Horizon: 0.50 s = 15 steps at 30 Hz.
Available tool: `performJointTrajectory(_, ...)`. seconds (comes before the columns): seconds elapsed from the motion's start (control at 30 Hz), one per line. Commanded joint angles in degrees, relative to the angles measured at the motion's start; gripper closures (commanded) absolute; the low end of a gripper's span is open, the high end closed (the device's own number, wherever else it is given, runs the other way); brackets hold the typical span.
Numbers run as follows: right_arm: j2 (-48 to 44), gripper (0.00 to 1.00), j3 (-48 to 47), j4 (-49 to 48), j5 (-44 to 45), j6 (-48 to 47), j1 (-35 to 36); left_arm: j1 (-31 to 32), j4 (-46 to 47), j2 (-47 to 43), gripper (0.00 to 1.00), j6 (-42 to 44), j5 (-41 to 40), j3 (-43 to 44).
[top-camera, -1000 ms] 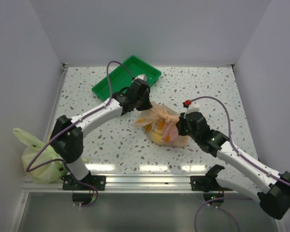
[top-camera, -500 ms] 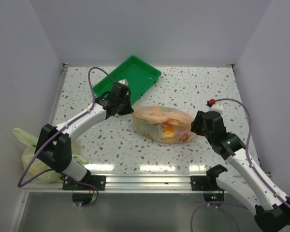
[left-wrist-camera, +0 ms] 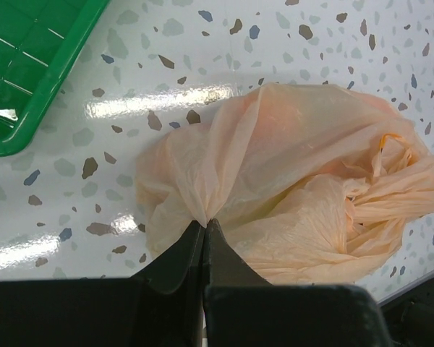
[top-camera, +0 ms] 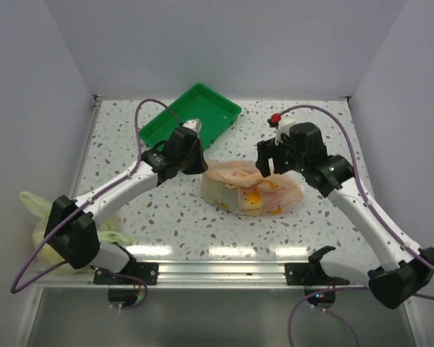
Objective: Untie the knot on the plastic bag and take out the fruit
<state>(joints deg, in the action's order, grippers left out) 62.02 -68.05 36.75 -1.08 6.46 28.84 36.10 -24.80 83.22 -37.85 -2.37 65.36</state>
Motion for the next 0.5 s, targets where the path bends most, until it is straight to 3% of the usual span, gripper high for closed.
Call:
performJointTrajectory(0.0,6.1,0.22,-0.8,3.8,0.1,-5.2,0.2,0.6,2.7,-3.1,1.0,1.5,-0.7,0.4)
performJointTrajectory(0.2,11.0,0.21,3.4,0.8,-0.1,-4.4,0.2,1.1,3.1,-5.3,1.0,1.6,-1.1,-2.2)
performJointTrajectory(0.37,12.9,0.26,7.3,-3.0,-1.7,-3.5,0.1,1.1,3.1,-6.8,1.0,1.9,-1.1,-3.9)
performJointTrajectory(0.4,12.9,0.31,7.6,-3.1,-1.9,-3.2,0.1,1.2,3.0,-7.0,1.0,1.9,-1.4,-4.5)
performJointTrajectory(0.47,12.6,0.51,8.3,-3.7,-1.0,-2.7,0.0,1.2,2.5,-7.7,1.0,1.8,-2.4,-5.0)
